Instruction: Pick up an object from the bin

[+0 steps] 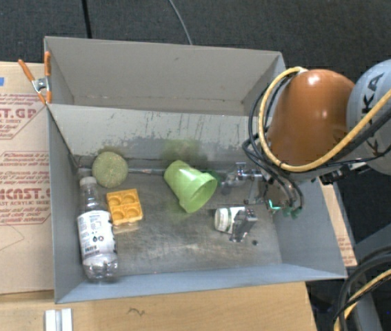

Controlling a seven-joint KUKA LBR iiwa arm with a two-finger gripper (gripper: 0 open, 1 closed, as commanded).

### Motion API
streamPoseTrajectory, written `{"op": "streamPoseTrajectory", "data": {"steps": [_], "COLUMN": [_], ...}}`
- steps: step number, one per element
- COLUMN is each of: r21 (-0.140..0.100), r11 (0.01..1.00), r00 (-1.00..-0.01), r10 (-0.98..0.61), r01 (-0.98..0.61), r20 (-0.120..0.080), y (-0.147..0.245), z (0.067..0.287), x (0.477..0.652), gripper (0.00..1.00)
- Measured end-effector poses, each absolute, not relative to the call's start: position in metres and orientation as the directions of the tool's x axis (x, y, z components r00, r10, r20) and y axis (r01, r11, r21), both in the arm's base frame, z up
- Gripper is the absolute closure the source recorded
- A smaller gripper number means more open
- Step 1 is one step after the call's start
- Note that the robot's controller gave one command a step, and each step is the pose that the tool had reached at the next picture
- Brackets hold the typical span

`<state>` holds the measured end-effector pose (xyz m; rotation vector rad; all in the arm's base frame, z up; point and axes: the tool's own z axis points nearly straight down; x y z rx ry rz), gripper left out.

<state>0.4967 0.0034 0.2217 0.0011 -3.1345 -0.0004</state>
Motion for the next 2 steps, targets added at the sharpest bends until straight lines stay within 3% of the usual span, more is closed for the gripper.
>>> {"op": "streamPoseTrajectory", "data": {"steps": [1,2], "r21": [0.0,0.001], "r11": [1.0,0.999], "r00": [-1.0,-0.999], "r10": [-0.001,0.039], "r01": [-0.001,0.039], "r20": [-0.001,-0.007], "y": [0.003,-0.021], "z": [0.226,0.154], "x": [0.498,0.517], "gripper": [0.0,0.0]}}
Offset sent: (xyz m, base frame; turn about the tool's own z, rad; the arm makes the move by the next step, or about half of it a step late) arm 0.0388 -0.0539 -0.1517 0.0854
